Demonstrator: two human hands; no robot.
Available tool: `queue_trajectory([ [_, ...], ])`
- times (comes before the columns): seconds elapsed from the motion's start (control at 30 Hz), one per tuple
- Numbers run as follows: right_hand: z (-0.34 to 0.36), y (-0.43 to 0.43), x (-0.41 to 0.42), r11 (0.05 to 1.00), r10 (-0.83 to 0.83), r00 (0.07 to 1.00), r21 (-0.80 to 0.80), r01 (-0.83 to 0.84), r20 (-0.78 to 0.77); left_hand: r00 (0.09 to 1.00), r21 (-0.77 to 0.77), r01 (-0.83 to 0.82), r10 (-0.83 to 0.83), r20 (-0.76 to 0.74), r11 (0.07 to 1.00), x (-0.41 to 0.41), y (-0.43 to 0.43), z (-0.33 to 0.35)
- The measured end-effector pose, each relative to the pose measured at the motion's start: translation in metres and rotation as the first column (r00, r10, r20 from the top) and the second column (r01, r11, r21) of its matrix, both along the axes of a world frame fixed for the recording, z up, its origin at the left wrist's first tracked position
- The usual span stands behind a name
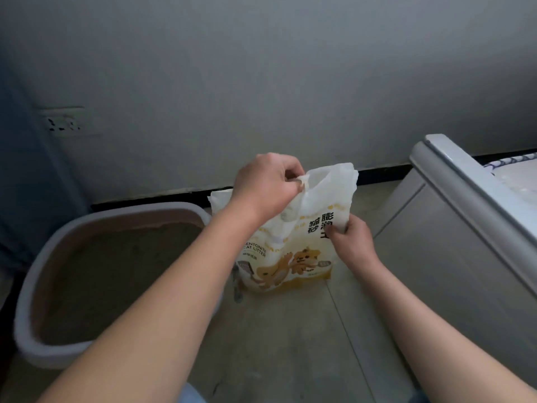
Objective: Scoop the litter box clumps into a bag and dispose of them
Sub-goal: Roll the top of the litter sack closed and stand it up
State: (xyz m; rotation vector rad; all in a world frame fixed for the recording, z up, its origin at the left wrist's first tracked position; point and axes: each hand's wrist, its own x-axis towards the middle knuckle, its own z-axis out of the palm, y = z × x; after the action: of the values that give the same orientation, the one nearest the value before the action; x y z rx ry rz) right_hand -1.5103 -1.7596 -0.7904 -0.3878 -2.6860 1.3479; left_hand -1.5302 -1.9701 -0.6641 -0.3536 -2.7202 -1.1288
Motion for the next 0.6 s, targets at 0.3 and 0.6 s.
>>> queue_trajectory([
  [0.3, -0.020, 0.007, 0.001, 0.999, -0.028, 0.995, 0.028, 0.025, 0.097, 0.992, -0.446, 0.068, -0.108, -0.064, 0.893, 0.000, -0.025, -0.031],
  [0.6, -0.027, 0.007, -0.007, 0.991, -0.131, 0.986, -0.011, 0.133, 0.107, 0.760, -0.014, -0.091, 0.079, 0.645, 0.996, -0.005, -0.076, -0.091],
])
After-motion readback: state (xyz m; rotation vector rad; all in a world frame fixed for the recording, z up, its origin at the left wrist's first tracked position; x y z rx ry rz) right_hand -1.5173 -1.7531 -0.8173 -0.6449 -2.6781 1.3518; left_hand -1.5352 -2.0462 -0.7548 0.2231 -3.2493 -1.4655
